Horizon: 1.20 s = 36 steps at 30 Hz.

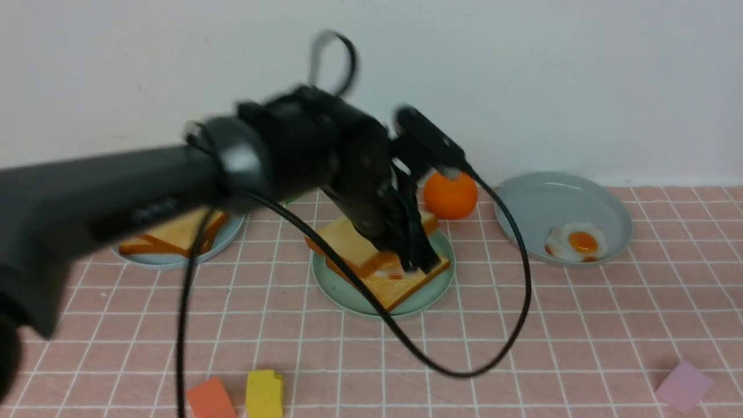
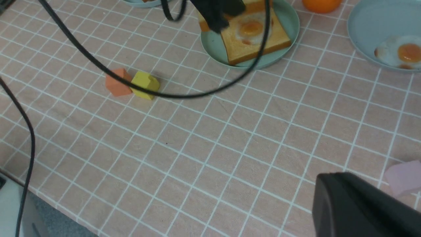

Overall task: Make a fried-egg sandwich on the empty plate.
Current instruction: Use the left arm to place a slice of bread on the fried egg in the middle

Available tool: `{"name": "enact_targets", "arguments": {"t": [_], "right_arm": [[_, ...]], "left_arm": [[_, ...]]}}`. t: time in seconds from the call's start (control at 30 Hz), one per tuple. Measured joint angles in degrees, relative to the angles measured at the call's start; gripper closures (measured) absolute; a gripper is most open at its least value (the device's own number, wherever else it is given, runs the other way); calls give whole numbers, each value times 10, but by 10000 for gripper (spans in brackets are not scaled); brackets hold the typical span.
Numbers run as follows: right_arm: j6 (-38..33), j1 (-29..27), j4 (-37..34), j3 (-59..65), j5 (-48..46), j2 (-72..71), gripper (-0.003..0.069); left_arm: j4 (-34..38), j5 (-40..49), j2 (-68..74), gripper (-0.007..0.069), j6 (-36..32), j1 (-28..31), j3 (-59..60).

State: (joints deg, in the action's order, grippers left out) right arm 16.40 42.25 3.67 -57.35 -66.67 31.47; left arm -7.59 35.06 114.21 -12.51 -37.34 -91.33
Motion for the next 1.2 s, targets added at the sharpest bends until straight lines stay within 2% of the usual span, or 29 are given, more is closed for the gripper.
{"name": "enact_targets", "arguments": {"t": [0.5, 0.87, 1.0, 1.2], "right_arm": [[0, 0, -12, 0, -3, 0, 643], [0, 0, -25, 3, -4, 0, 643], [0, 0, -30, 5, -4, 0, 642], [0, 0, -37, 6, -8, 0, 643]], "left_arm": [[-7, -53, 44, 630, 0, -2, 0], [29, -74, 60, 615, 0, -2, 0], [30, -82, 63, 539, 0, -2, 0], [33, -86, 63, 355, 0, -2, 0]]}}
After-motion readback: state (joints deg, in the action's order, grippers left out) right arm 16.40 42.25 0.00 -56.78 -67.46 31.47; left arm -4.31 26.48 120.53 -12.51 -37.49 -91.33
